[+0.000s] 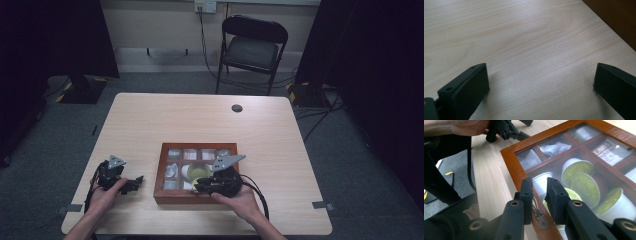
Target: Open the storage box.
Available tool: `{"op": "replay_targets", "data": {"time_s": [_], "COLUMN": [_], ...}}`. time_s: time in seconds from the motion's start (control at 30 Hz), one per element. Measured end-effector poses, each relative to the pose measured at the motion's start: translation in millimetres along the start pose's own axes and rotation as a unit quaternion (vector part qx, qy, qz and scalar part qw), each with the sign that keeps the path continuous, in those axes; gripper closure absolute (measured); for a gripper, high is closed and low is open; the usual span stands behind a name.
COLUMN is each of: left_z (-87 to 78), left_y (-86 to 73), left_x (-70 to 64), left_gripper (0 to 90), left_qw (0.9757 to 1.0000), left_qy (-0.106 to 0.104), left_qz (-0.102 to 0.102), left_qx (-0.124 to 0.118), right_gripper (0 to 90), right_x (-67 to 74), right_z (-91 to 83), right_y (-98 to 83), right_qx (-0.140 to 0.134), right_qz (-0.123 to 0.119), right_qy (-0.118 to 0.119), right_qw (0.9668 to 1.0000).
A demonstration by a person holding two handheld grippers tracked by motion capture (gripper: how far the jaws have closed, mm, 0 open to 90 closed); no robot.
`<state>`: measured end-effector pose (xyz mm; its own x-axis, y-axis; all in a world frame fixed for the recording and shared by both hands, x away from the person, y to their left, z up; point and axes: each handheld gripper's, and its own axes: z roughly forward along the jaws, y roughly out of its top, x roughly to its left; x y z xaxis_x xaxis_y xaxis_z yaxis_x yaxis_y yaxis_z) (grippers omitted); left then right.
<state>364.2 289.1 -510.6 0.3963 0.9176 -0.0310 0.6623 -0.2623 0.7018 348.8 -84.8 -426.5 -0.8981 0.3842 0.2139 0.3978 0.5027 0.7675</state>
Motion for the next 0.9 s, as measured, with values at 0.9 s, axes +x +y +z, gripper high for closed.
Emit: {"op": "replay_targets", "data": {"time_s": [0.9], "left_z": [0.0], "left_y": [0.0], "left_x": [0.1], "left_gripper": [0.0], "left_qw": [1.0], "left_qy": [0.0], "left_qz": [0.001], "left_qx": [0.0], "right_gripper": [79.8], "right_x": [4.0], "right_z": [14.6], "right_y": [-13.2], "right_qx": [0.014], "right_qz": [-0.023], "right_qy": [0.006], "right_qw": [0.9996]}}
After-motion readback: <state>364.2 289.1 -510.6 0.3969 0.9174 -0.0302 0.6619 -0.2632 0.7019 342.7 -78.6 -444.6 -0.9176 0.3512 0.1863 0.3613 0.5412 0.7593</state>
